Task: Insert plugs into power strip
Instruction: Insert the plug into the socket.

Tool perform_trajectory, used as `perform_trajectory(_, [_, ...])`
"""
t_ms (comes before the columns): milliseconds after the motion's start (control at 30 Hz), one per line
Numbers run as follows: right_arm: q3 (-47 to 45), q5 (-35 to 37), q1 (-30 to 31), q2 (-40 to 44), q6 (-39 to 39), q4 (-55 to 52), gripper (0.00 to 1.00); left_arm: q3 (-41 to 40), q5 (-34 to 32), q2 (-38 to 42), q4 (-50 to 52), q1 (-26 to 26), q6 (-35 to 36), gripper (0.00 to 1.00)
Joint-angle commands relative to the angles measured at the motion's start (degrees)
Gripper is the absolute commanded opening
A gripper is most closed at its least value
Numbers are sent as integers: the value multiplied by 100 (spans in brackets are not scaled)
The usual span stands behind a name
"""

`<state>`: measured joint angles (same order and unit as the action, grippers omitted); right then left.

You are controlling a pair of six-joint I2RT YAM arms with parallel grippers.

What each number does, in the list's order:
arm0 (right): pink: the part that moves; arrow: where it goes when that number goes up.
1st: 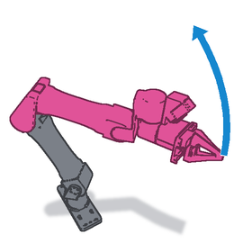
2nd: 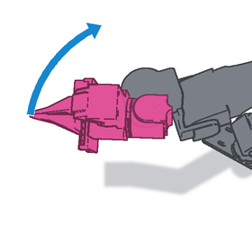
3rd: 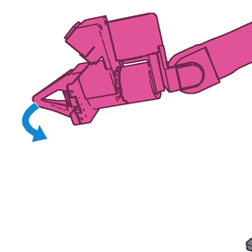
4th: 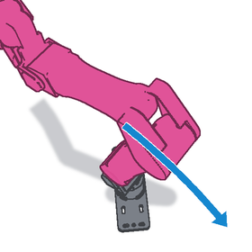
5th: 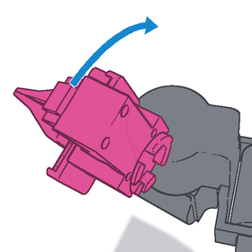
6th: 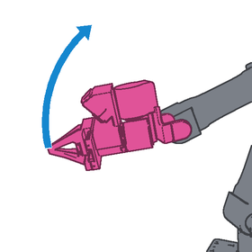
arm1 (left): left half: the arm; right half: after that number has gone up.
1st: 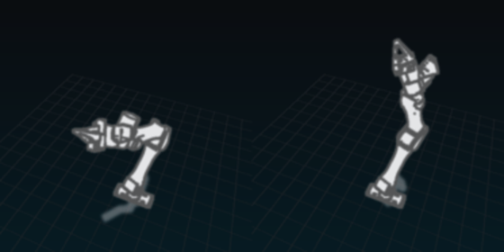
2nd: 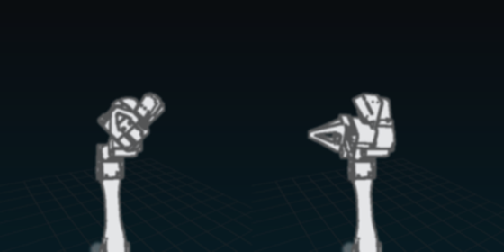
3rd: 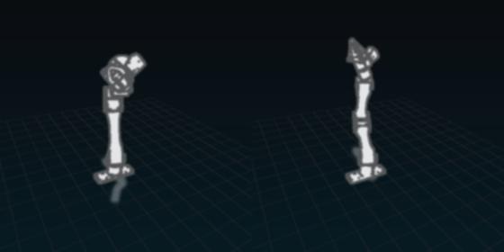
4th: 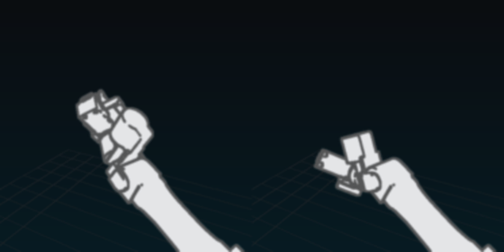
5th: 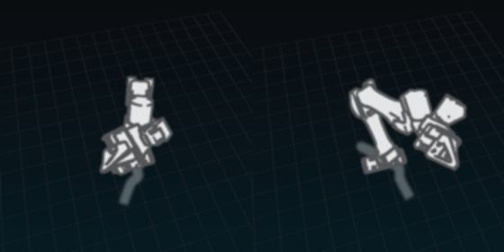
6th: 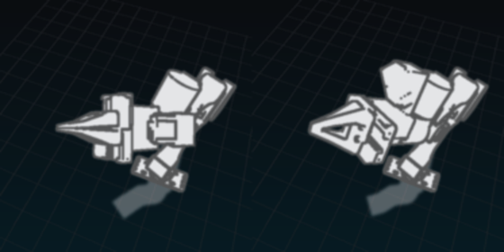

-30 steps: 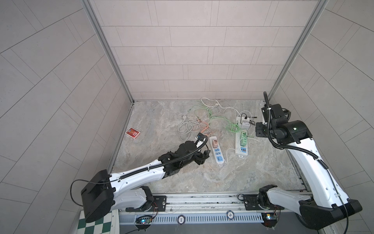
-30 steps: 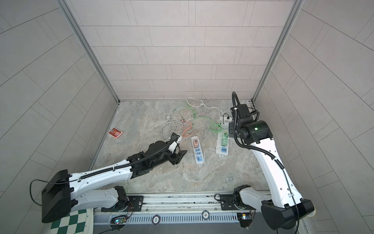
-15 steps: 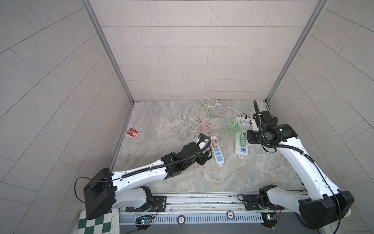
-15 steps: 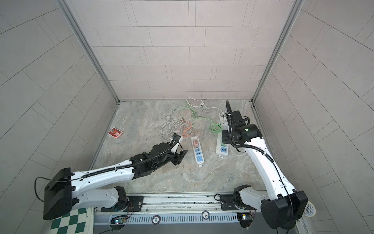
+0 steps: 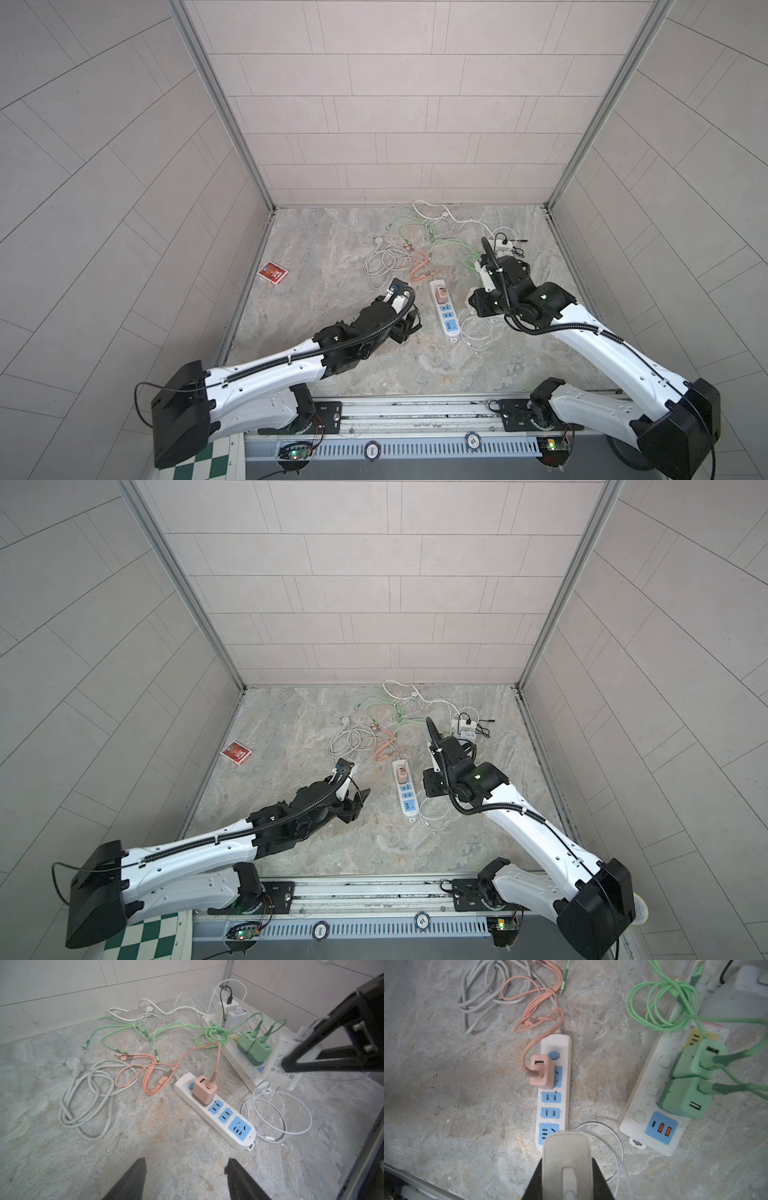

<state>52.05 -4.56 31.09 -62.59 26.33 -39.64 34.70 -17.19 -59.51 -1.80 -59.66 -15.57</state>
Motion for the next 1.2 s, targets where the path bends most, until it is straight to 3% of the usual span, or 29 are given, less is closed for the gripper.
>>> perform_trajectory(0, [-265,250,260,-72,329,569,0,-139,-486,223,141,-4,28,69])
perform_trajectory(300, [-488,544,937,-158,514,992,0,-275,-810,488,207,-1,160,71])
perform_trajectory(1167, [-1355,400,1131,-234,958,2081,0,-376,-874,811,356,-2,133,72])
